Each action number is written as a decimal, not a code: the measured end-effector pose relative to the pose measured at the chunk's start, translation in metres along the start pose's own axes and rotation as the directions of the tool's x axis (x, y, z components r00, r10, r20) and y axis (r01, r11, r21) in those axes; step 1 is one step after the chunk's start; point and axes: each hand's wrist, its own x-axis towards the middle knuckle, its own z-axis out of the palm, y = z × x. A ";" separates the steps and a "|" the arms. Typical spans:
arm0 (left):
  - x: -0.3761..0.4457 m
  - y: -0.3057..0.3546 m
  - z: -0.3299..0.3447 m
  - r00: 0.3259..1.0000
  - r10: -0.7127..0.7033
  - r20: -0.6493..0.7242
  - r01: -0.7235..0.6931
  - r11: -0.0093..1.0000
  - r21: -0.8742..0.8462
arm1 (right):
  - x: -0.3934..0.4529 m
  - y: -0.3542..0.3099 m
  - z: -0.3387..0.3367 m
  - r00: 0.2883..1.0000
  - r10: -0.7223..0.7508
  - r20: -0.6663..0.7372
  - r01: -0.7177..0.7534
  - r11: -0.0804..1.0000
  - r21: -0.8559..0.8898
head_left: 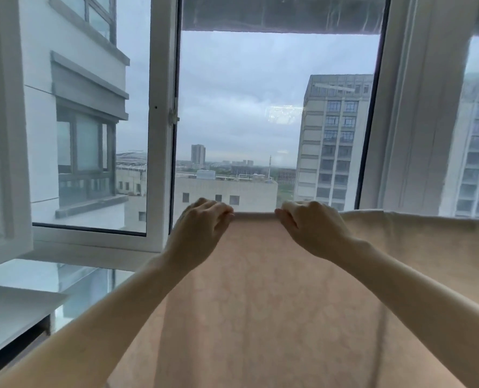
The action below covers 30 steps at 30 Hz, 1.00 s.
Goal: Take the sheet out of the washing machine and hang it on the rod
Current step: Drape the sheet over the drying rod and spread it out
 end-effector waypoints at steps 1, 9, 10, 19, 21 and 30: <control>0.002 0.009 0.006 1.000 0.014 0.000 -0.014 1.000 0.012 | -0.006 0.010 -0.002 1.000 -0.003 -0.016 0.003 1.000 -0.024; 0.026 0.056 0.048 0.990 -0.133 -0.036 0.133 0.991 0.003 | -0.041 0.095 -0.018 0.999 -0.027 -0.044 0.023 0.997 -0.077; 0.028 0.062 0.051 0.984 -0.173 -0.042 0.174 0.985 0.018 | -0.045 0.106 -0.023 0.999 -0.020 -0.039 0.018 0.998 -0.063; 0.061 0.170 0.091 0.982 -0.170 0.077 0.160 0.980 0.120 | -0.046 0.147 -0.035 1.000 0.025 -0.008 -0.022 0.973 0.229; 0.064 0.188 0.099 0.977 -0.205 0.056 0.195 0.969 0.150 | -0.043 0.147 -0.035 1.000 0.022 -0.009 -0.020 0.969 0.245; 0.088 0.191 0.093 0.966 -0.183 0.184 0.197 0.979 -0.059 | -0.033 0.194 -0.062 0.978 0.084 -0.191 -0.035 0.968 0.248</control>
